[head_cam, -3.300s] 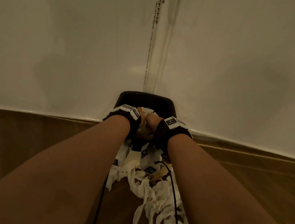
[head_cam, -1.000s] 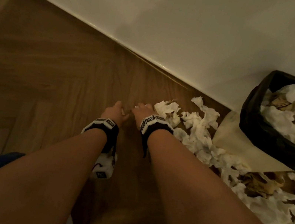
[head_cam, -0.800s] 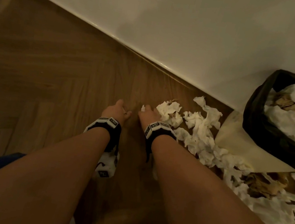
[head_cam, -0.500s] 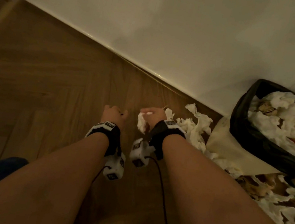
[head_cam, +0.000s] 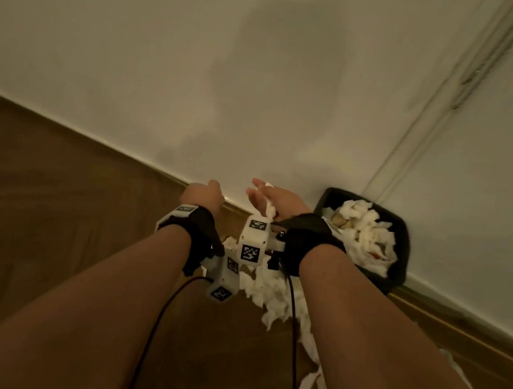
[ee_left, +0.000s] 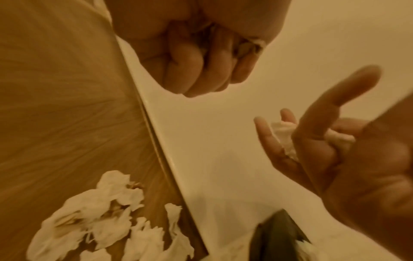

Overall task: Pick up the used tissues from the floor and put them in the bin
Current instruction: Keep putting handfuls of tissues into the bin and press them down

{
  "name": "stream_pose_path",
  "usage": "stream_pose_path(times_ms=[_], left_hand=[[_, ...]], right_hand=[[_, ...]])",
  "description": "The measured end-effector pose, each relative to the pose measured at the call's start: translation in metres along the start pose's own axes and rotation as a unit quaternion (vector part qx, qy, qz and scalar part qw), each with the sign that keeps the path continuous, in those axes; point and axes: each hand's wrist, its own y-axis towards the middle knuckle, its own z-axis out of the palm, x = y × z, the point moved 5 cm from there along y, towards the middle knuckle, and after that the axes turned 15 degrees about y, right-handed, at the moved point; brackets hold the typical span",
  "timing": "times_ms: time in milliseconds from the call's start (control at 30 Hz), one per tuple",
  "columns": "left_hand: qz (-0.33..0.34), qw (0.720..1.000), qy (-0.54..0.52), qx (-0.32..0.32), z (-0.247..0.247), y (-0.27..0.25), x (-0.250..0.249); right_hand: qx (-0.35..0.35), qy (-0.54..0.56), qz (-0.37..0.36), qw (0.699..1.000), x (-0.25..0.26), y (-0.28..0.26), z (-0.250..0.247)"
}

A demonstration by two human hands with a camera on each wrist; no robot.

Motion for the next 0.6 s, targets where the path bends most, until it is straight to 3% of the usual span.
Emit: stream_pose_path(times_ms=[100,267,367,600], left_hand=[[0.045,0.999,0.0,0.02,0.003,-0.019,-0.044],[0.092,0.994,-0.038,0.04,0.015,-0.061,-0.11],[0.147,0.985,-0.017,0.086,0.033,-0.088,-0.144],[0.169,0.962,-0.056,0.207,0.091,-0.116,-0.183]], right_hand=[[-0.008,0.03,-0.018,0.999,0.032,-0.032,-0.016],[-0.132,0.082,-0.095,0.983,0.086,-0.076,-0.067],[-0.184,0.12,-0.113,0.969,0.103,-0.092,-0.089],[-0.227,0.136,-0.185,0.947,0.141,-0.114,-0.126]])
